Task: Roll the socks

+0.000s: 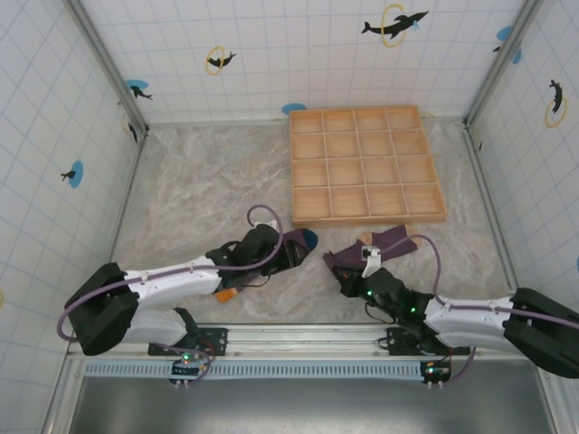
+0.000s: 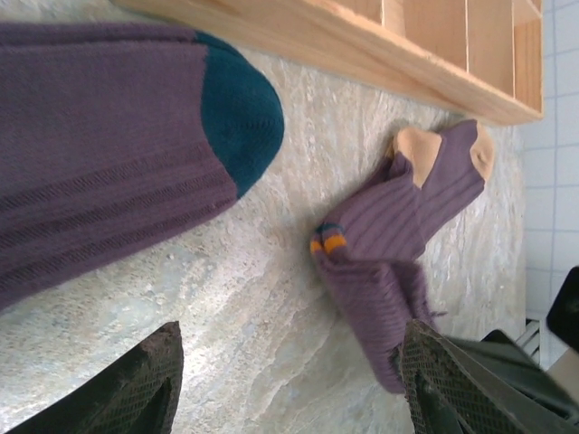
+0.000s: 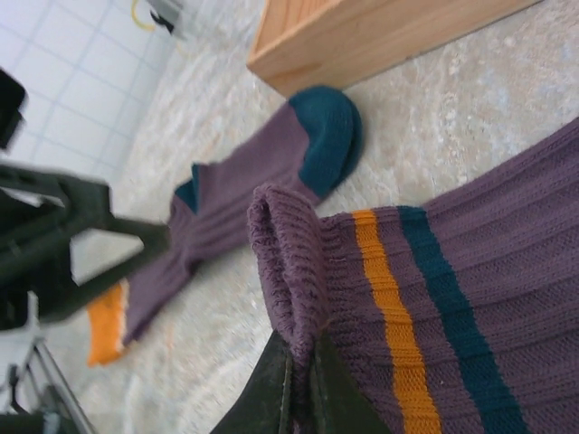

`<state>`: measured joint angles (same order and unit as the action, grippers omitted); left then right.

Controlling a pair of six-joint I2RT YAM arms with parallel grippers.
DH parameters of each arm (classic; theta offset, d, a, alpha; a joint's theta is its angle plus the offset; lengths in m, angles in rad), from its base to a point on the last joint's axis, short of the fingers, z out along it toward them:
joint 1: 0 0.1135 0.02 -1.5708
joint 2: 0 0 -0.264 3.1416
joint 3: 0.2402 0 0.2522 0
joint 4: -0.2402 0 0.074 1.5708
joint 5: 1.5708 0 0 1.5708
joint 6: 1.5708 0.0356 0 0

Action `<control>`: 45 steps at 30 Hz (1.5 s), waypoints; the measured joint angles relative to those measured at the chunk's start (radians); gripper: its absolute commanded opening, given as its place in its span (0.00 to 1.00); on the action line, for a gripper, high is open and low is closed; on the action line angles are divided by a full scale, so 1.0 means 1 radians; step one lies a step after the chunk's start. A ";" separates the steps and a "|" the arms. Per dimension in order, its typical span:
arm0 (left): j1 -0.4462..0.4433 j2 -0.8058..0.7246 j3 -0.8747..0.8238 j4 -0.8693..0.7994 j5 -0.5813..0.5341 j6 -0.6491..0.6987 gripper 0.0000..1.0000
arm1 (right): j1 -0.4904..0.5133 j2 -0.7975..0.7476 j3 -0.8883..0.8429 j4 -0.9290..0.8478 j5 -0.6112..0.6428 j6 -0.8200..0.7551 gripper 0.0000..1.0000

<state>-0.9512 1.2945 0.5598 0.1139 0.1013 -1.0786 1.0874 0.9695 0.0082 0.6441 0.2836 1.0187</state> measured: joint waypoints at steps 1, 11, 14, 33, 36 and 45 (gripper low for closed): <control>-0.003 0.010 0.003 0.003 0.003 0.000 0.64 | -0.008 -0.011 0.000 -0.010 -0.002 0.017 0.00; -0.014 0.100 0.053 0.031 0.042 -0.022 0.62 | -0.042 -0.005 0.000 -0.125 -0.056 0.102 0.00; -0.019 0.105 0.053 0.031 0.048 -0.026 0.62 | -0.042 0.016 0.000 -0.126 -0.073 0.117 0.00; -0.108 0.184 0.053 0.092 0.071 -0.078 0.51 | -0.079 0.059 0.000 -0.154 -0.139 0.239 0.00; -0.122 0.236 0.053 0.127 0.084 -0.094 0.49 | -0.105 0.060 0.000 -0.159 -0.169 0.249 0.00; -0.124 0.345 0.052 0.248 0.097 -0.138 0.43 | -0.146 0.078 0.000 -0.148 -0.225 0.245 0.00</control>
<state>-1.0756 1.6398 0.6121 0.3618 0.1986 -1.2163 0.9417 1.0477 0.0082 0.4965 0.0586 1.2636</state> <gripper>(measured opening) 0.440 0.076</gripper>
